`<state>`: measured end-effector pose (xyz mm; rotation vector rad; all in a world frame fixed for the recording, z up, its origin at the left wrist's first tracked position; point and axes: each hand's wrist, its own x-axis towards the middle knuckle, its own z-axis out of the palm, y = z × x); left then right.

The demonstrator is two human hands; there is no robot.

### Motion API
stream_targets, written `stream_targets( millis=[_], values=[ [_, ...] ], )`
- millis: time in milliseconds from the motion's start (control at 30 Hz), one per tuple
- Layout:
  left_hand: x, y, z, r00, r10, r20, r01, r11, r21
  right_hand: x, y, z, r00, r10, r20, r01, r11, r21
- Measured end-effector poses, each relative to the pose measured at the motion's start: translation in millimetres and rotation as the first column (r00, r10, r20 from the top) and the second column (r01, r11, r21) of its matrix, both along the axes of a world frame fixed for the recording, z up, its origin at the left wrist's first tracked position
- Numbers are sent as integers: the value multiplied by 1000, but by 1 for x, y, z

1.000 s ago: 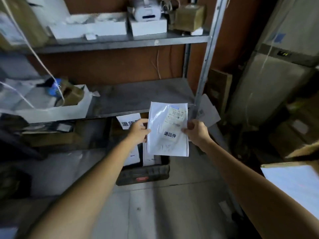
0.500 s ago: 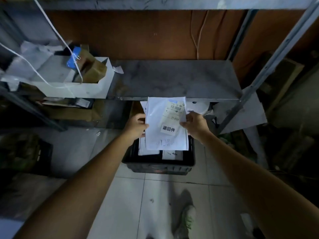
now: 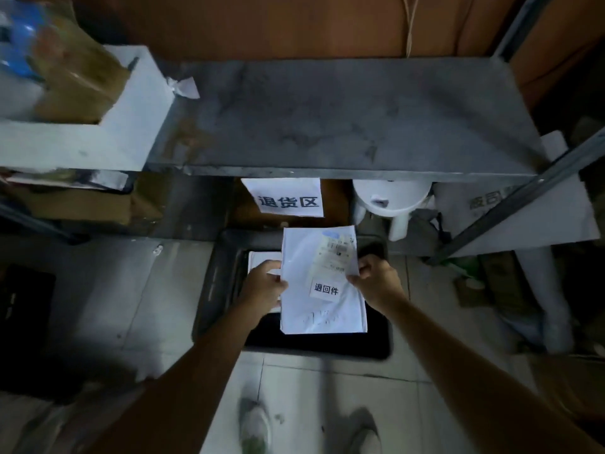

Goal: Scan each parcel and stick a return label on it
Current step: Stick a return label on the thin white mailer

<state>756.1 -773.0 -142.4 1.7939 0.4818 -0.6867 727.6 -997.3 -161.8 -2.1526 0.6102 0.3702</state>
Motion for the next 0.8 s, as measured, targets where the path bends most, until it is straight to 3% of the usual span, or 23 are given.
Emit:
stream_targets(
  millis=[167, 433, 800],
  values=[
    [37, -26, -119, 996, -82, -16, 82, 996, -25, 13, -24, -118, 994, -107, -13, 106, 994, -5],
    [66, -60, -280, 985, -174, -7, 174, 983, 61, 33, -47, -275, 993, -117, -30, 113, 986, -119],
    [91, -61, -379, 959, -283, 20, 274, 941, 199, 68, -46, -375, 982, -163, -96, 161, 987, -23]
  ],
)
